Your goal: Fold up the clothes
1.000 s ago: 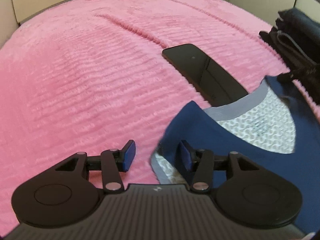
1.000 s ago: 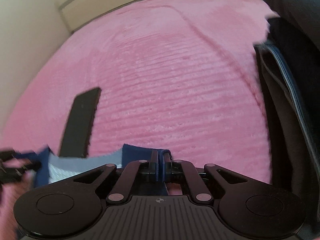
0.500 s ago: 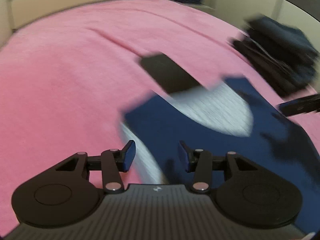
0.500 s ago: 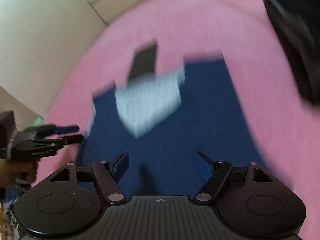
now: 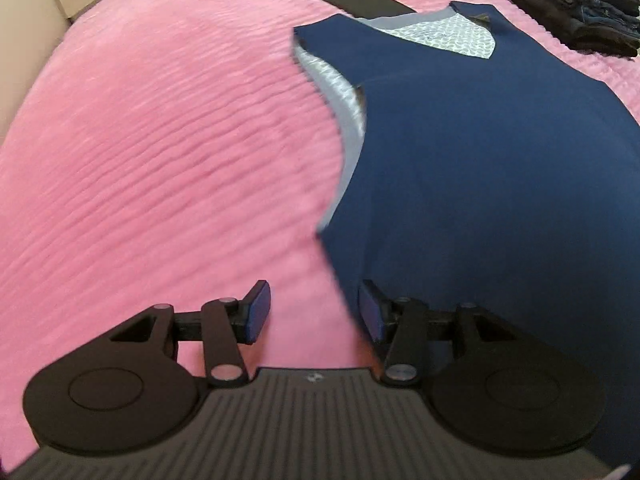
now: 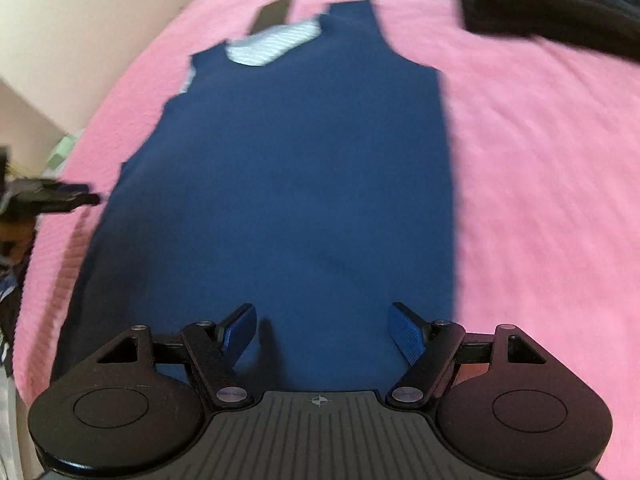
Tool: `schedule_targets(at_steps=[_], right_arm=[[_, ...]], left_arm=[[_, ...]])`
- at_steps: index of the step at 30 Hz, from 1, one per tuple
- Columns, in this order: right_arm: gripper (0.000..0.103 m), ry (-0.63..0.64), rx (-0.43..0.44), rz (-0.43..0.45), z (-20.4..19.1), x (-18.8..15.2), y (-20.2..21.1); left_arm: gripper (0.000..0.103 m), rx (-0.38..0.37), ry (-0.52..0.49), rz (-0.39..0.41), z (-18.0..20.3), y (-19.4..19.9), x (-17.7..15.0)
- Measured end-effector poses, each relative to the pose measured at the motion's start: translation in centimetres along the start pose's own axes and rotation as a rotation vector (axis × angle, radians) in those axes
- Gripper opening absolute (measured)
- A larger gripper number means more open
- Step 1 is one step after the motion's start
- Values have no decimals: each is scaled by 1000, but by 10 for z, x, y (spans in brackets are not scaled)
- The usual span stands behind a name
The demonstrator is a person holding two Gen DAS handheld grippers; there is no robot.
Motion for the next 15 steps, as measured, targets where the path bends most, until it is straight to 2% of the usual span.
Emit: schedule_targets(at_steps=[3, 7, 12, 14, 15], right_arm=[[75, -14, -19, -20, 6, -28, 17], [75, -23, -51, -50, 0, -68, 31], [75, -20, -110, -24, -10, -107, 45], [76, -55, -172, -47, -10, -120, 49], [75, -74, -203, -59, -10, -127, 52]], left_arm=[[42, 6, 13, -11, 13, 33, -24], [42, -80, 55, -14, 52, 77, -61], [43, -220, 83, -125, 115, 96, -127], [43, -262, 72, -194, 135, 95, -159], [44, -263, 56, -196, 140, 97, -170]])
Point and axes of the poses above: each gripper's, at about its wrist camera, not at the fingertips, and y roughly against the way its jaws point, z to its right, x to its top, the point moved 4 cm from there along -y, roughly the way its jaws point, and after that the axes turned 8 degrees about -y, right-handed, at the moved point
